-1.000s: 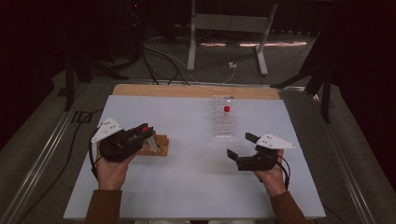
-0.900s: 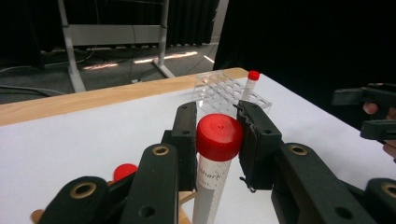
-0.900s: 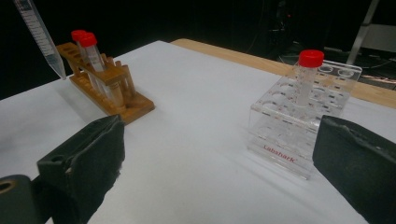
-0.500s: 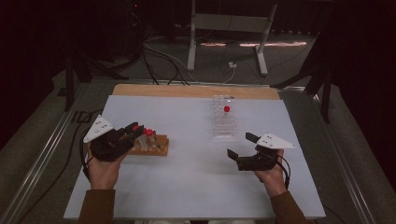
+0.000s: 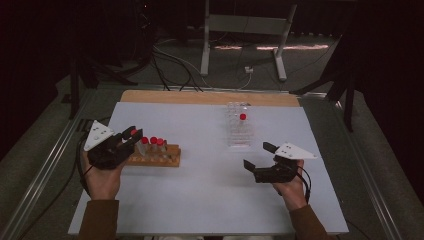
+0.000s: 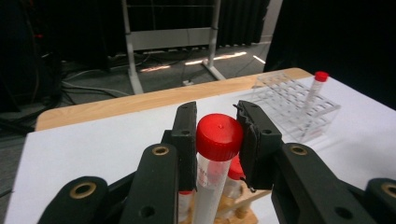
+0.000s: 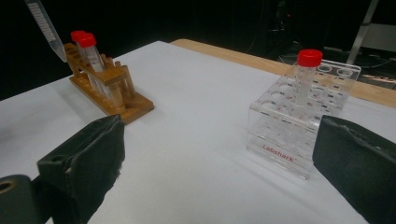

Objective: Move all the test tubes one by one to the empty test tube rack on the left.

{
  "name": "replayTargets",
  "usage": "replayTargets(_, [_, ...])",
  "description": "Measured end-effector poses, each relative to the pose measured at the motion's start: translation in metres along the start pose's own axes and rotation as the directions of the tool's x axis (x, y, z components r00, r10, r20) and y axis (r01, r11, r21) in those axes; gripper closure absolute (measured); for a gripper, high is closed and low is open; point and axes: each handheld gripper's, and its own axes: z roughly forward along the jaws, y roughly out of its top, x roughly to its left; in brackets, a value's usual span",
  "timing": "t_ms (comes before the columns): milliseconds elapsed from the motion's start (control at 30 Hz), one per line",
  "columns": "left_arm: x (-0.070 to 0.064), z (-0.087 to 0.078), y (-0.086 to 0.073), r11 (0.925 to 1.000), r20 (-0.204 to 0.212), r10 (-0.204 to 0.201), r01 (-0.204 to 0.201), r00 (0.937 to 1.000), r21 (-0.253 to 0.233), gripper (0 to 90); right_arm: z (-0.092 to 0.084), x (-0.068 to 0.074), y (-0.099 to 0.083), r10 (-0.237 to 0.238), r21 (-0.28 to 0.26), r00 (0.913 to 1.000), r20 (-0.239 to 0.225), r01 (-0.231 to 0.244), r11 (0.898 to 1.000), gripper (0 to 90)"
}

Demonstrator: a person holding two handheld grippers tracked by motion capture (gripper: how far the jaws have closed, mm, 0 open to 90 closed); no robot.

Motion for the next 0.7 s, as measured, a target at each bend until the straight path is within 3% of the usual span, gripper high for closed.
replayTargets(367, [0.011, 0.007, 0.001, 0.9998, -0.079, 0.016, -0.017, 0.9967, -0.013, 71.2, 0.001, 0.0, -0.001, 0.001, 0.004, 1.0, -0.001, -0.001, 1.0, 2.3])
replayTargets(700, [0.018, 0.017, -0.004, 0.9996, -0.113, 0.029, -0.029, 0.9932, -0.001, 71.2, 0.0, -0.001, -0.001, 0.005, 0.001, 1.0, -0.002, -0.005, 1.0, 2.3])
